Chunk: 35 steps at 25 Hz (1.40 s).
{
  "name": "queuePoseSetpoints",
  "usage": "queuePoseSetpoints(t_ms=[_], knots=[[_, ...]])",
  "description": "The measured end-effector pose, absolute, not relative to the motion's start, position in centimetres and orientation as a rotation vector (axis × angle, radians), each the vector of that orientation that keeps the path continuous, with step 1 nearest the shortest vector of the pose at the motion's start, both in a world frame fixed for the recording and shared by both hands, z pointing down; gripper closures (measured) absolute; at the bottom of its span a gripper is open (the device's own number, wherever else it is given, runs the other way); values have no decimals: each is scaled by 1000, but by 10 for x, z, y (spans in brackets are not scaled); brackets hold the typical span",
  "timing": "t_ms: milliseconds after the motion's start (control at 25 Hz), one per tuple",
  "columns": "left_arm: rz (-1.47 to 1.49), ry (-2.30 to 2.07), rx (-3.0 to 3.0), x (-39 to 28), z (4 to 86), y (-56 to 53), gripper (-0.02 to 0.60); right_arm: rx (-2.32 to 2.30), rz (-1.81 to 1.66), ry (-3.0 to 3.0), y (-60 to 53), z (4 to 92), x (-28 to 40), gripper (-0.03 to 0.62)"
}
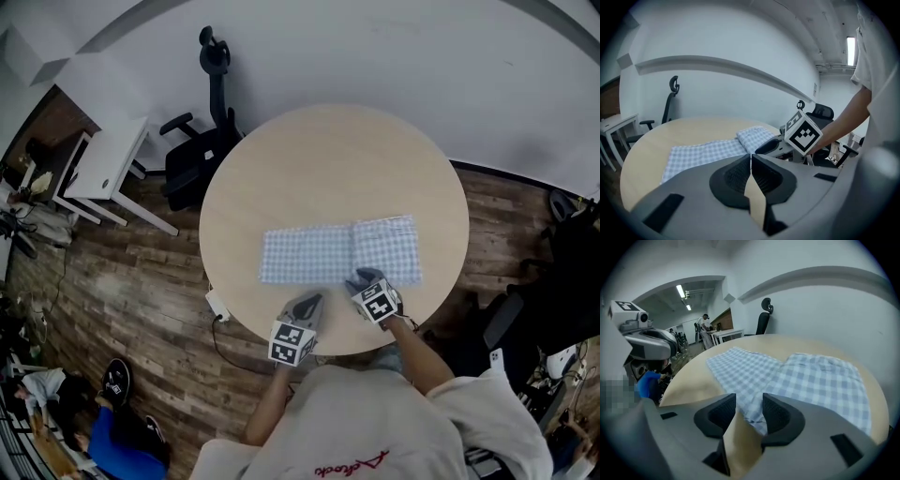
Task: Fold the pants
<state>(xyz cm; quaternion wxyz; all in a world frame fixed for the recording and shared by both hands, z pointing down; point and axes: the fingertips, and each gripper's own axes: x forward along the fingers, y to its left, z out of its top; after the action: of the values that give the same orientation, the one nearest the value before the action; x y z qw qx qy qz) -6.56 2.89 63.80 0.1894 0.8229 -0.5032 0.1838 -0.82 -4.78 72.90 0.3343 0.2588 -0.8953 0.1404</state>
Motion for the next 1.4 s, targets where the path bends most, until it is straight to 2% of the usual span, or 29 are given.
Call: queuePoseSetpoints(t_ms=[280, 680, 1080, 1200, 1280, 1400], knots=[[528, -1319, 2383, -37, 637, 12, 545, 909, 483, -2458, -88, 688, 21, 408], [551, -1190, 2480, 31, 632, -25, 545, 1380, 801, -2281, -145, 698, 176, 407], [573, -1237, 2464, 52, 628, -50, 545, 1302, 991, -2226, -157, 733, 188, 409], [585, -1264, 2444, 46, 628, -54, 545, 1249, 1039, -2223, -159, 740, 181, 435], [589, -1273, 2437, 44, 629, -56, 545, 1201, 1023, -2238, -160, 739, 173, 531], [590, -1266, 2442, 48, 628, -58, 545, 1207, 1022, -2258, -161, 734, 173, 545]])
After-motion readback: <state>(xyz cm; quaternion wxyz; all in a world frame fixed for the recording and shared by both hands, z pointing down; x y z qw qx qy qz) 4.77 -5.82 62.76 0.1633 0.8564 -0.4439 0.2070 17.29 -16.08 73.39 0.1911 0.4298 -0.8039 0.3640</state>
